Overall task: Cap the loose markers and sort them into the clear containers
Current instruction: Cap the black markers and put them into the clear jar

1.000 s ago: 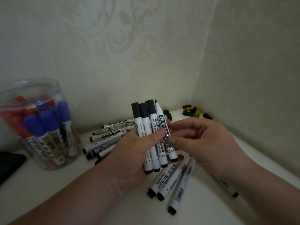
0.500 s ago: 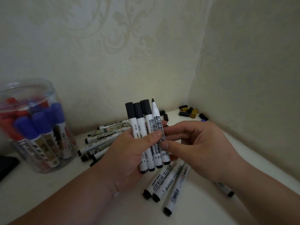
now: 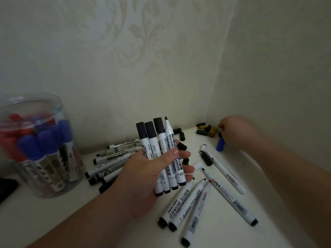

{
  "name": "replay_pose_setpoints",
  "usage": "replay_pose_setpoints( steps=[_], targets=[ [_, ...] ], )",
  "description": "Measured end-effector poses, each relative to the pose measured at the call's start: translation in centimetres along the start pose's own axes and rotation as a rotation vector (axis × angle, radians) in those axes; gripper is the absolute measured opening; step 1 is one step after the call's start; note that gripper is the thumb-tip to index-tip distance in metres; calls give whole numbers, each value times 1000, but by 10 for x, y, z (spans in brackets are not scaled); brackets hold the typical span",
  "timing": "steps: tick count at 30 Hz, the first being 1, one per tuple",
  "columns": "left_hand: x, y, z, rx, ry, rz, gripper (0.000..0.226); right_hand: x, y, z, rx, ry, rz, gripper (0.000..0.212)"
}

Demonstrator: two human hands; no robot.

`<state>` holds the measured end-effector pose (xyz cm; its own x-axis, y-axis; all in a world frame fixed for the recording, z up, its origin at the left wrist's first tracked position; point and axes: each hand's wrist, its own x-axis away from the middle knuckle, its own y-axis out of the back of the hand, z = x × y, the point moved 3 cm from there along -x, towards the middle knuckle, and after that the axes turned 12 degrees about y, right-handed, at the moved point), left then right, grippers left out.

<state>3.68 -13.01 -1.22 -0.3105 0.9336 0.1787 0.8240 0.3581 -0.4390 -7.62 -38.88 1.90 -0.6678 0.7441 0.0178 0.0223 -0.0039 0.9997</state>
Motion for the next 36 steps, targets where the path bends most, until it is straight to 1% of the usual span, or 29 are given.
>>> replay_pose_setpoints(
  steps=[3,6,9,11,13,15,17,19,21,22,23,25,28,30,32,34,36],
  targets=[
    [1,0,-1,5,13,4,23,-16,7,3,155,32,50,33],
    [1,1,-1,7,9,2,30,-24,5,3,238,34,116,29],
    [0,0,0,6,7,9,29,-24,0,6,249,41,135,21],
    [0,1,0,-15,10,7,20,-22,-3,7,233,41,116,15],
    [-1,1,0,-43,19,7,19,-19,-2,9,204,49,84,14],
    [-1,1,1,-38,19,13,19,-17,-1,7,153,52,64,18],
    [-1,0,0,0,17,13,21,-9,2,5,20,23,44,18],
    [-1,0,1,11,18,11,24,3,7,2,-229,8,-37,9],
    [-2,0,3,24,22,10,28,19,11,1,-415,13,-157,15],
    [-1,1,2,35,15,8,29,25,10,0,-465,8,-199,19],
    [-2,-1,2,40,5,2,29,32,7,-3,-485,-4,-220,21],
    [1,3,-3,54,-39,-52,26,35,-4,-2,-442,6,-223,19],
    [1,12,-10,123,-105,-206,14,34,-23,-10,-363,16,-256,16],
    [-1,20,-13,173,-111,-289,16,33,-31,-13,-373,30,-295,19],
    [-3,25,-17,190,-95,-308,20,32,-36,-13,-421,40,-343,19],
    [-4,27,-18,204,-80,-290,21,34,-37,-8,-480,61,-376,16],
    [-7,27,-17,184,-73,-278,19,35,-38,1,-534,122,-386,15]
  ],
)
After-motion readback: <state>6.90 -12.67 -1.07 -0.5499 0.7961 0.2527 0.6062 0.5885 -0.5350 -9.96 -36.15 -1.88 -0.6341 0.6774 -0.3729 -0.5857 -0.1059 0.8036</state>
